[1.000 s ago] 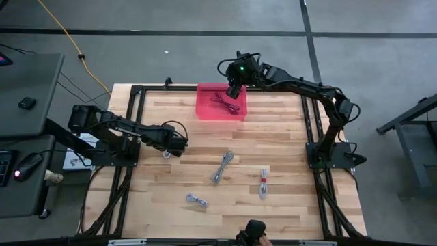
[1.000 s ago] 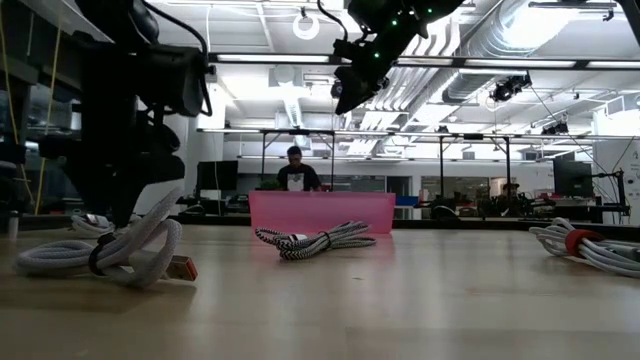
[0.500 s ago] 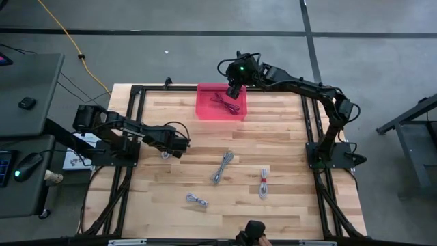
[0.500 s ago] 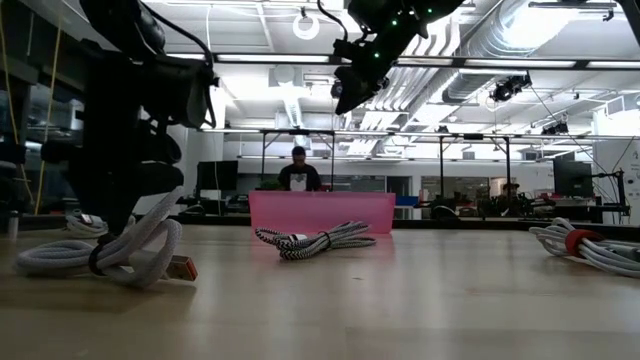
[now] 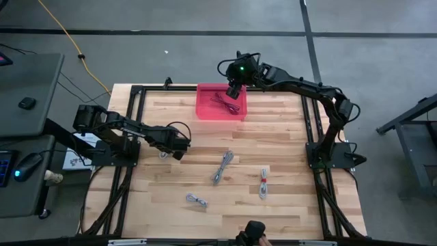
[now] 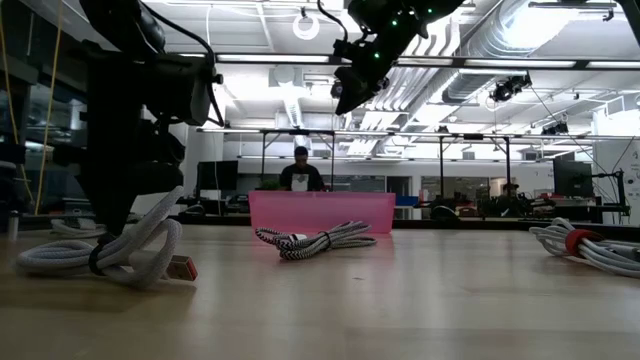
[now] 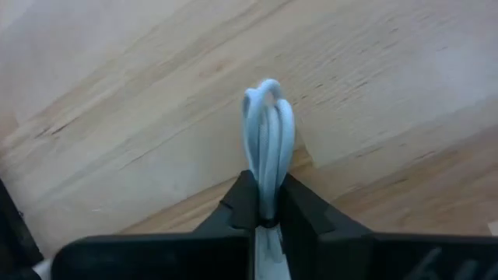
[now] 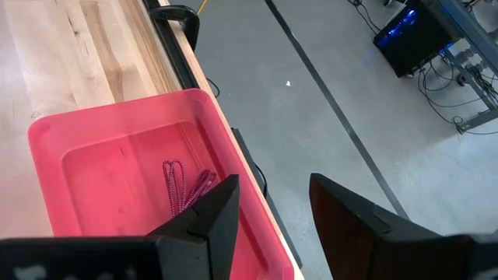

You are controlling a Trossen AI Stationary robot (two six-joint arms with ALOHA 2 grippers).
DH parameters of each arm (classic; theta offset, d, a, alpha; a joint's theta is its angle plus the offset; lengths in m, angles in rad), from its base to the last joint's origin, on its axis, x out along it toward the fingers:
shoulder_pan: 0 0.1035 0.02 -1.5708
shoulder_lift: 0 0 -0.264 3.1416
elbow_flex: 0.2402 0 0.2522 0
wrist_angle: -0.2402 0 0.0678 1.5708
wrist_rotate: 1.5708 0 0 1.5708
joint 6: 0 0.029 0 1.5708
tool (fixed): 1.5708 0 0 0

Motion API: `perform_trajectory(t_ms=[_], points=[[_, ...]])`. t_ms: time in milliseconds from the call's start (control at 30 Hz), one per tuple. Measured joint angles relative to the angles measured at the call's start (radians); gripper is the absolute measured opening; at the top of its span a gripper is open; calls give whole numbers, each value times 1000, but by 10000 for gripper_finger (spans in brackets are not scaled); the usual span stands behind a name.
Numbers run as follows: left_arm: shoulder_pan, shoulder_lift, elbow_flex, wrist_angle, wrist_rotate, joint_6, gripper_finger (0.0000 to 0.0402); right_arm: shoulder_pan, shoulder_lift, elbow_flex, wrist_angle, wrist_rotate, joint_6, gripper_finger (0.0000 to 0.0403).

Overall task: Pick and place USB-C Cables
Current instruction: Put the top left white charger into the pink bin

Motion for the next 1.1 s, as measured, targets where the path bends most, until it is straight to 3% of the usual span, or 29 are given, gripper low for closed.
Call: perform_trajectory(t_ms=[333, 600, 900, 1100], points=[[1, -19, -4, 19, -26, 92, 2, 4, -10, -1, -9, 0, 1, 149], [2, -130, -4, 78, -105, 175, 0, 26, -102, -1, -48, 0, 30, 149], [45, -247, -2, 395, -148, 443, 0, 80, -241, -1, -168, -3, 128, 149], [138, -265, -2, 645, -81, 679, 0, 123, -298, -1, -282, -9, 231, 149]])
